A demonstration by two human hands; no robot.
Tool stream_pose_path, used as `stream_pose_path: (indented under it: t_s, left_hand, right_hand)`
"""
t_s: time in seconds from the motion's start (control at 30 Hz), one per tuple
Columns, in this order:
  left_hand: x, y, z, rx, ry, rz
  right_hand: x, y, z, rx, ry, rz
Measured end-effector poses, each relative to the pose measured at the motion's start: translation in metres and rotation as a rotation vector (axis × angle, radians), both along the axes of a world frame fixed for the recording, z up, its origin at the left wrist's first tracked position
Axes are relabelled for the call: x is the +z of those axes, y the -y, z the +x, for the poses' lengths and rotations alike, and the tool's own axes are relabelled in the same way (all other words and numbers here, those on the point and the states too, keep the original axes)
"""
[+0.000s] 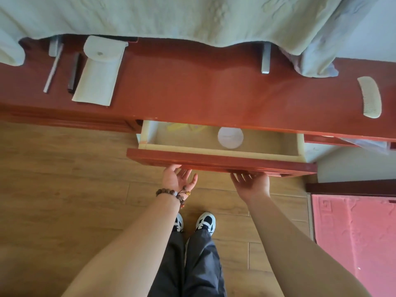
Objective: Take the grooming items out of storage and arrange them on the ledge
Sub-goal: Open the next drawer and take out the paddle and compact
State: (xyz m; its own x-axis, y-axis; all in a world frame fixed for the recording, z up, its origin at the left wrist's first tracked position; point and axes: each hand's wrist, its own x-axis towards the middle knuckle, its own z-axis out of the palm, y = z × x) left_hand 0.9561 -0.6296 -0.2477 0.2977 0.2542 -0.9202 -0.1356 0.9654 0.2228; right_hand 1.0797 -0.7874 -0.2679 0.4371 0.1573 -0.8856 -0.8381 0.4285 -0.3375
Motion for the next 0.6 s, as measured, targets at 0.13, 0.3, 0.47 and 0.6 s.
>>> stream_pose_path:
  t_s: [0.13,0.3,0.47,0.6]
  left_hand:
    - [0.004,0.015,-0.033,-0.020,-0.021,-0.029]
    - [0.014,0.037,-0.068,-0.033,-0.099,-0.054]
    - [0.021,0.057,-0.094,-0.007,-0.100,-0.073]
    - [0.025,0.060,-0.102,-0.140,-0.116,-0.051]
  right_hand:
    - [0.002,0.020,-0.030,-0.008,-0.022,-0.025]
    - [0.007,0.046,-0.072,-0.033,-0.039,-0.027]
    - [0.013,0.064,-0.100,-0.068,-0.068,-0.025]
    - [0.015,0.069,-0.107,-0.043,-0.074,-0.030]
